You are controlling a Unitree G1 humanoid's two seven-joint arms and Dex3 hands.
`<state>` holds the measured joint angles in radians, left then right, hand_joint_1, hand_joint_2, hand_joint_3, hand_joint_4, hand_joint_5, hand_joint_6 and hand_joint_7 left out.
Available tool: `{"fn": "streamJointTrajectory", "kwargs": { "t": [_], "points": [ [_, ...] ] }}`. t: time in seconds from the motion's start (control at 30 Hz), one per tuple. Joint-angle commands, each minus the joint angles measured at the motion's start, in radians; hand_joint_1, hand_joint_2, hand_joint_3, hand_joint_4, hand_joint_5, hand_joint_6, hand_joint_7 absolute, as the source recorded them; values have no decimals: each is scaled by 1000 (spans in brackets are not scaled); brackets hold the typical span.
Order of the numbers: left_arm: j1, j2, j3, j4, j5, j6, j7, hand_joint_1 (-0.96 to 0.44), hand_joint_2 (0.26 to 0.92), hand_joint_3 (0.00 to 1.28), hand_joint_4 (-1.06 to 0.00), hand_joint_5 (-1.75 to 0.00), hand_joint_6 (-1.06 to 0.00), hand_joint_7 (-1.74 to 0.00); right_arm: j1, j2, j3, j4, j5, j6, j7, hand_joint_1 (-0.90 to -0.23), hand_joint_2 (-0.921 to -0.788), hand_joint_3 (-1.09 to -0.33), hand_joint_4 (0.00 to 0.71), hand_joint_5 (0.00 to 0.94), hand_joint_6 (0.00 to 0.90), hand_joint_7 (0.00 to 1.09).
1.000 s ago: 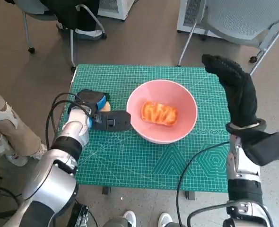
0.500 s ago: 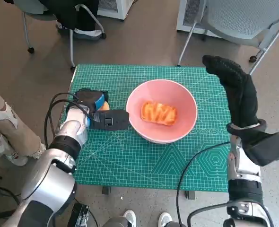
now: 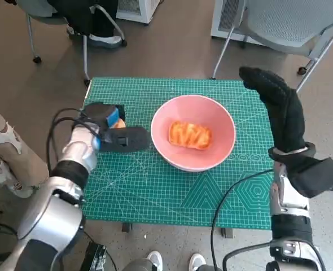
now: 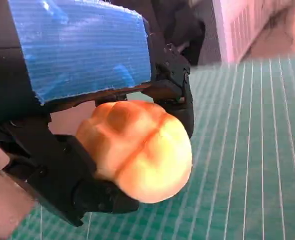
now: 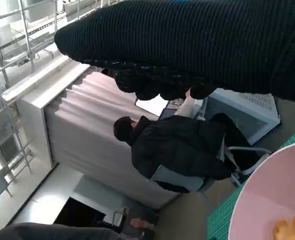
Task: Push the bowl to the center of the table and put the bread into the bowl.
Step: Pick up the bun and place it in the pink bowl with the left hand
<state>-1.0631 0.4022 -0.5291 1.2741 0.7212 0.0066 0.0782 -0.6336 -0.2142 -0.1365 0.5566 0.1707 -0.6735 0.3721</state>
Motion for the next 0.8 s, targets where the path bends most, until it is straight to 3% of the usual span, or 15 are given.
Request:
{"fn": "streamJointTrajectory", "kwargs": {
  "t": [0.03,0.2,0.47,0.8],
  "points": [
    [-27,57,59,-148,-43,-36,24,1,836,203,-677,-1311,-706,-989,-2,9,9,21,1,19,4,-696,-921,-863,144,1,0,416],
    [46,117,137,-395,-87,-61,12,1,854,135,-741,-1228,-723,-960,-11,11,11,30,12,27,14,-704,-921,-862,144,0,-1,421],
    [187,185,256,-767,-141,-112,10,2,856,112,-792,-1071,-702,-1078,-16,22,17,25,21,37,22,-721,-921,-859,140,0,-1,421],
    [278,196,331,-976,-154,-128,-31,3,878,44,-832,-939,-722,-1138,-21,30,19,37,28,30,29,-721,-921,-856,134,0,-1,408]
  ]
}}
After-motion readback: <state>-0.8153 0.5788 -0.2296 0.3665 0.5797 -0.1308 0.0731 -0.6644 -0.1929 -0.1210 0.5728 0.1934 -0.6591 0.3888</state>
